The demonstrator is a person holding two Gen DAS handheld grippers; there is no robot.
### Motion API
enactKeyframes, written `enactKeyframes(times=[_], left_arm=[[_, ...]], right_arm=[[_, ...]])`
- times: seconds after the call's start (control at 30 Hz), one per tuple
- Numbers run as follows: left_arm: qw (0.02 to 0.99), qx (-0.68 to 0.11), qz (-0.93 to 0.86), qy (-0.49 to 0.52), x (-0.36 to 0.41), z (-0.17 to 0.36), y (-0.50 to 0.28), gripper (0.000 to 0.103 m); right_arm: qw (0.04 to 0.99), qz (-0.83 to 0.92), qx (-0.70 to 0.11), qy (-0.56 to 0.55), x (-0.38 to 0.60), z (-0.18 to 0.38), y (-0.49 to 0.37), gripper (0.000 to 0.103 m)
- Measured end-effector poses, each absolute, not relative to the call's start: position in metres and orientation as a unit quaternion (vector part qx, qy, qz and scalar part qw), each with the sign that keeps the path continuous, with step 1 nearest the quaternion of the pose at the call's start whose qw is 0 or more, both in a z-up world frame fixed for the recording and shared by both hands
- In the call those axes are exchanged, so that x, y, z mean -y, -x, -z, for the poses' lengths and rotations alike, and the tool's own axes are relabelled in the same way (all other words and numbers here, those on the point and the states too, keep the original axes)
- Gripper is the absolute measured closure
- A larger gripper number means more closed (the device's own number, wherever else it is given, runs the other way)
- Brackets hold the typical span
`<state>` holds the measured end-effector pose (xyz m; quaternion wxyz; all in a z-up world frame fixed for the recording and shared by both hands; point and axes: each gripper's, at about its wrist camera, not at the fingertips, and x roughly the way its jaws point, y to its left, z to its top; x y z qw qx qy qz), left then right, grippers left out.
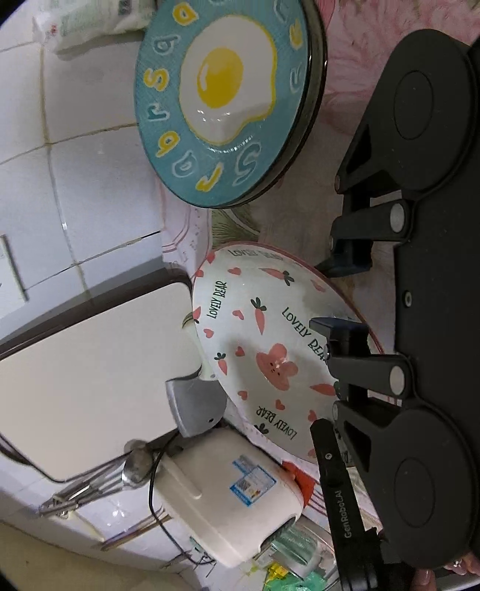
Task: Organize plates and bowls
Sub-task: 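Lift the bunny plate with the right gripper toward the plate stack, then lower the bunny plate onto the egg plate and open the right gripper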
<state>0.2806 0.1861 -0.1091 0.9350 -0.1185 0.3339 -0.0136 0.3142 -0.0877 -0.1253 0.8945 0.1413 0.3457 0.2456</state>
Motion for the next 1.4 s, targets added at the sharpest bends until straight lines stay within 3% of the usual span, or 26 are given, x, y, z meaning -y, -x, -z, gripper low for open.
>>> enactKeyframes(times=[0.73, 1.03, 1.4], left_arm=[[0.955, -0.282, 0.058, 0.068, -0.086, 0.01, -0.197, 0.086], [0.953, -0.277, 0.088, 0.082, -0.032, 0.007, -0.225, 0.086], [0.941, -0.308, 0.097, 0.096, 0.004, 0.038, -0.272, 0.086]], right_arm=[[0.914, -0.246, -0.279, -0.16, 0.192, 0.041, -0.226, 0.075], [0.924, -0.22, -0.283, -0.132, 0.241, 0.025, -0.244, 0.075], [0.918, -0.196, -0.323, -0.125, 0.269, 0.048, -0.286, 0.075]])
